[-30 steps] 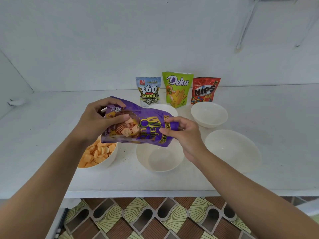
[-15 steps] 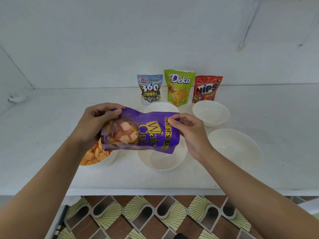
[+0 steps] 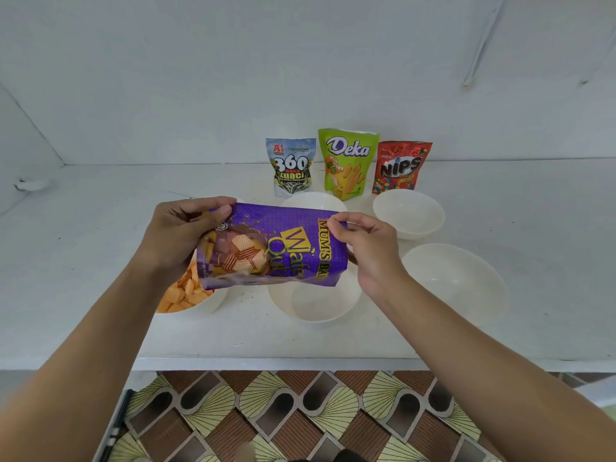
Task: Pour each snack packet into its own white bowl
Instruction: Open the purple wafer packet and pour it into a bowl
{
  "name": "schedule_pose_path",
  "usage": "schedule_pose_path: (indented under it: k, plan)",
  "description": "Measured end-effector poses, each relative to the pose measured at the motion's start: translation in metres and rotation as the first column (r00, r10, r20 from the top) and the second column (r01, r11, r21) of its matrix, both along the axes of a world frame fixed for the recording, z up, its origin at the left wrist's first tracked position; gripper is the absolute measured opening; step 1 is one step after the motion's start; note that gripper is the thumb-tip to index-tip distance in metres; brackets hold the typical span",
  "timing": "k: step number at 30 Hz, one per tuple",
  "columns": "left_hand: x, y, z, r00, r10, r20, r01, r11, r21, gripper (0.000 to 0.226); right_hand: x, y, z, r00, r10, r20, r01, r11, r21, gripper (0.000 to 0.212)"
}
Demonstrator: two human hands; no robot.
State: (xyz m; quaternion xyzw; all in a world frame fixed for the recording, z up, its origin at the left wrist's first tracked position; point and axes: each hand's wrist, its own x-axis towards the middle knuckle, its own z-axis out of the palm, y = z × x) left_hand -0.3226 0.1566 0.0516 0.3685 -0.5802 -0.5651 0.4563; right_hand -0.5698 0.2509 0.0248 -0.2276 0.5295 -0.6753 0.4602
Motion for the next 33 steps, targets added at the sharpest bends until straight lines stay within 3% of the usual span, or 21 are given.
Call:
schedule_pose_path:
  k: [3,7,9,14,16,18,21,26,29,33]
  plan:
    - [0.001,0.005,-0.004,0.996,-0.066,0.053,0.067,0.998,-0.012,0.021,-0.002,-0.001,0.0,0.99,-0.01,0.139,0.007,1.0,0.019,0.011]
    - [0.012,0.016,-0.015,0.959,-0.219,0.182,0.237,0.968,-0.084,0.052,-0.005,-0.003,-0.001,0.965,-0.017,0.261,0.008,0.999,0.036,0.014]
    - [0.013,0.021,-0.02,0.962,-0.214,0.168,0.234,0.966,-0.111,0.056,-0.004,-0.004,-0.001,0.96,-0.01,0.281,-0.007,0.998,0.058,0.013]
    - [0.006,0.029,-0.026,0.983,-0.117,0.139,0.14,0.974,-0.175,0.027,-0.002,-0.003,-0.001,0.962,0.002,0.274,-0.02,0.998,0.061,0.011]
    - [0.004,0.028,-0.024,0.983,-0.11,0.147,0.138,0.971,-0.195,0.023,-0.001,-0.001,0.001,0.984,0.025,0.179,-0.027,1.0,0.009,0.009]
    - [0.004,0.026,-0.017,0.982,-0.123,0.145,0.15,0.969,-0.197,0.02,-0.005,0.004,0.003,0.998,0.057,-0.03,-0.058,0.998,-0.026,0.012]
    - [0.006,0.019,-0.001,0.977,-0.142,0.161,0.172,0.965,-0.198,0.018,-0.014,0.01,-0.001,0.937,0.165,-0.306,-0.167,0.986,0.019,0.019]
    - [0.002,0.011,0.022,0.955,-0.14,0.263,0.214,0.937,-0.277,0.016,-0.024,0.013,-0.018,0.848,0.22,-0.483,-0.214,0.974,0.069,0.023]
    - [-0.005,0.007,0.023,0.938,-0.114,0.326,0.219,0.926,-0.306,0.023,-0.019,0.012,-0.022,0.749,0.184,-0.637,-0.187,0.98,0.063,0.03]
    - [-0.017,0.004,0.023,0.92,-0.102,0.378,0.236,0.914,-0.329,0.02,-0.008,0.01,-0.026,0.574,0.252,-0.779,-0.362,0.932,0.034,0.064]
